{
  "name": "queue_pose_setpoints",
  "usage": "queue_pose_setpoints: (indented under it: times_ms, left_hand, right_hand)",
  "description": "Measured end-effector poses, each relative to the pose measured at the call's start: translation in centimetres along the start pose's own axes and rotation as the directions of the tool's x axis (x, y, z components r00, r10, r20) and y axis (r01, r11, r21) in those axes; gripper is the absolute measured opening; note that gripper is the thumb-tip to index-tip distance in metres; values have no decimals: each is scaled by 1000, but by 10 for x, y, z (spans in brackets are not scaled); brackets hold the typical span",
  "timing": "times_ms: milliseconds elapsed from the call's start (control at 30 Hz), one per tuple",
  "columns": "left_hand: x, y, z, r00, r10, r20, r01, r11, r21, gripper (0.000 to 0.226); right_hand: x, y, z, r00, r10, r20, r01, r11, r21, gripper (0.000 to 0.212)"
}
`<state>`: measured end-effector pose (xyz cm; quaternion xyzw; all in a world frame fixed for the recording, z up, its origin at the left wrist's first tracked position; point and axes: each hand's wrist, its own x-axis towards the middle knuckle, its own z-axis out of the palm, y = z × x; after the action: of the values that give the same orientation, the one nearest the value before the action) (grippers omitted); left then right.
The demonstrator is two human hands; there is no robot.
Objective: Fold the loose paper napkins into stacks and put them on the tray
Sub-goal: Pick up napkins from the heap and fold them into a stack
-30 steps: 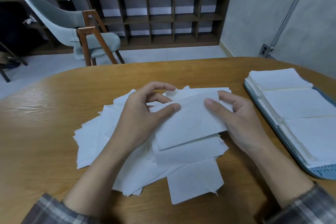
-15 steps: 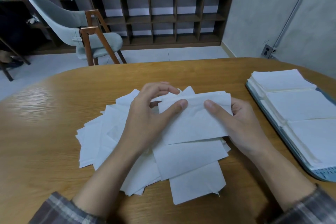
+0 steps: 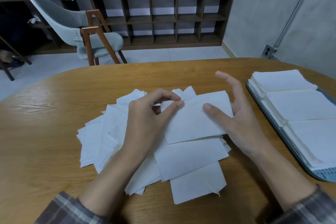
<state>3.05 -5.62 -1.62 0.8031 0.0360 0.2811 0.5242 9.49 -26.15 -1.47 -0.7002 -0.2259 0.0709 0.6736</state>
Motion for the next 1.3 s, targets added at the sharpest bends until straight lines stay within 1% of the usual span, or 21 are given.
queue_pose_setpoints:
  times_ms: [33, 67, 133, 167, 200, 300, 400, 467, 533, 667, 767, 833, 900, 933, 967, 1033, 1067, 1133, 1167, 1267, 1300]
  left_hand:
    - [0, 0, 0, 1000, 2, -9, -2, 1000, 2, 8]
    - [-1, 0, 1, 1000, -2, -16, 2, 1000, -6, 9]
    - [-2, 2, 1, 1000, -24, -14, 23, 999, -34, 11]
    - [-2, 4, 0, 999, -46, -2, 45, 998, -53, 14]
    - [-1, 5, 0, 997, -71, 19, 72, 995, -62, 20]
    - [1, 6, -4, 978, -150, 145, 148, 989, 22, 47]
    - [2, 7, -7, 936, -198, 292, 158, 975, 153, 65]
    - [0, 9, -8, 897, -211, 388, 140, 969, 204, 71]
    - [1, 9, -8, 867, -213, 451, 120, 967, 225, 76]
    - [1, 9, -10, 833, -196, 517, 136, 979, 151, 71]
    - [2, 11, -13, 834, -165, 526, 183, 983, 18, 54]
    - [2, 14, -14, 845, -128, 519, 189, 980, -67, 39]
    - [3, 16, -14, 881, -88, 464, 159, 980, -116, 29]
    - [2, 17, -14, 907, -66, 416, 131, 983, -130, 27]
    - [3, 17, -13, 932, -45, 360, 100, 986, -136, 25]
    - [4, 15, -13, 964, -5, 265, 42, 990, -135, 24]
    - [4, 14, -13, 971, 8, 239, 23, 992, -127, 24]
    - [3, 12, -12, 974, 21, 224, 1, 995, -100, 24]
    - [2, 12, -10, 975, 21, 222, -2, 996, -90, 24]
    - [1, 12, -7, 977, -30, 211, 47, 996, -75, 24]
    - [1, 12, -7, 974, -69, 215, 85, 994, -68, 25]
  right_hand:
    - [0, 0, -1, 1000, -17, 18, 18, 1000, -16, 63]
    - [-1, -1, -1, 999, -38, 35, 39, 999, -35, 58]
    - [-1, 0, -1, 997, -47, 56, 51, 996, -74, 33]
    - [-1, 1, -1, 998, -35, 55, 40, 996, -80, 24]
    - [0, 4, -2, 999, -18, 43, 21, 997, -79, 20]
    - [4, 9, -5, 997, -3, -74, -3, 996, -90, 21]
    - [8, 12, -12, 975, -32, -219, 1, 990, -141, 23]
    - [9, 13, -15, 966, -46, -254, 7, 988, -152, 24]
    - [9, 13, -15, 965, -50, -259, 7, 986, -164, 27]
    - [10, 13, -14, 961, -59, -270, 3, 979, -206, 29]
    - [10, 13, -14, 959, -70, -274, 10, 976, -216, 28]
    - [10, 14, -13, 965, -82, -248, 22, 971, -236, 27]
    - [10, 13, -13, 977, -88, -194, 41, 972, -232, 19]
    - [9, 12, -13, 985, -84, -148, 53, 978, -201, 14]
    - [8, 11, -12, 993, -77, -92, 61, 984, -167, 15]
    - [5, 10, -10, 997, -51, 54, 55, 996, -75, 29]
    - [3, 9, -7, 992, -21, 122, 21, 1000, 2, 35]
    - [0, 6, -4, 980, 25, 196, -43, 995, 89, 44]
    - [-1, 5, -2, 982, 29, 184, -42, 997, 68, 42]
    - [0, 3, 1, 998, 21, 54, -18, 998, -53, 10]
    - [1, 3, 2, 1000, 27, 12, -26, 998, -63, 8]
